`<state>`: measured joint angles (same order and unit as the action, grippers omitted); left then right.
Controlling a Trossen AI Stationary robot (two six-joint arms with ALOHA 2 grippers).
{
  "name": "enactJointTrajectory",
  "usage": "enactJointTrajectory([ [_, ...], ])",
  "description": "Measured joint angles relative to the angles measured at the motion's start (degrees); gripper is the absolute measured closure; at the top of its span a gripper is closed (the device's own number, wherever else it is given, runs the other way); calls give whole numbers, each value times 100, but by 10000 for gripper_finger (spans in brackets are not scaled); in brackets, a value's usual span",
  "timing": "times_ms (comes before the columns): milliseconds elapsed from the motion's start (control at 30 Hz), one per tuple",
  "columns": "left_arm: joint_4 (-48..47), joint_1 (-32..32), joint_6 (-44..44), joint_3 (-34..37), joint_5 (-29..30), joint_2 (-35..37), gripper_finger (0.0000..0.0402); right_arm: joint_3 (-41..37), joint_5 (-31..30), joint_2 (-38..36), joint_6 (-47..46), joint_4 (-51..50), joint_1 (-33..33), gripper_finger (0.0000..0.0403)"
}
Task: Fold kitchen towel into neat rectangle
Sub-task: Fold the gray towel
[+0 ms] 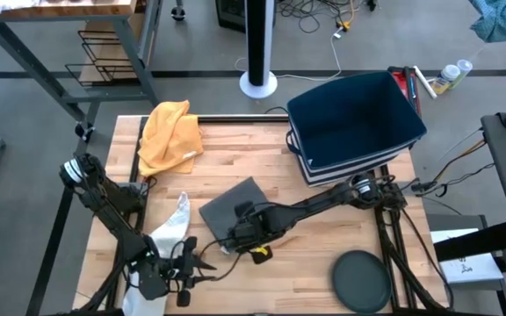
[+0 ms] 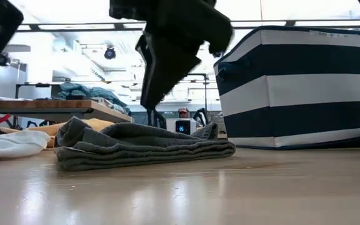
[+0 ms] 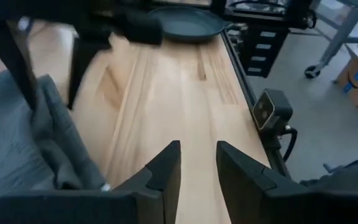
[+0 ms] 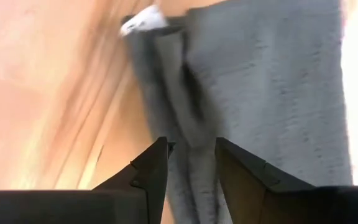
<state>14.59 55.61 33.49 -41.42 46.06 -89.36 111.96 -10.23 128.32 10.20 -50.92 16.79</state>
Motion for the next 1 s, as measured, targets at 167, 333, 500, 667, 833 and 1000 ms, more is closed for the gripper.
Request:
enactJointTrajectory([
  [167, -39, -2, -8, 111, 183, 0, 305, -359, -110, 10, 161, 338, -81, 279],
  [333, -47, -4, 334, 335, 381, 0, 304, -627, -896, 15, 443, 380, -155, 268],
  [500, -10, -11, 558, 518, 499, 0, 313, -721, -482, 17, 261, 416, -196, 253],
  [667, 0, -104, 623, 678, 497, -40, 317, -474, -283, -20, -227, 412, -63, 239],
  [833, 121, -507, 647, 783, 375, -324, 312, -256, -283, -49, -437, 384, -20, 236],
  [1000, 433, -874, 725, 801, 58, -749, 307, -256, -305, -49, -763, 312, -33, 243],
])
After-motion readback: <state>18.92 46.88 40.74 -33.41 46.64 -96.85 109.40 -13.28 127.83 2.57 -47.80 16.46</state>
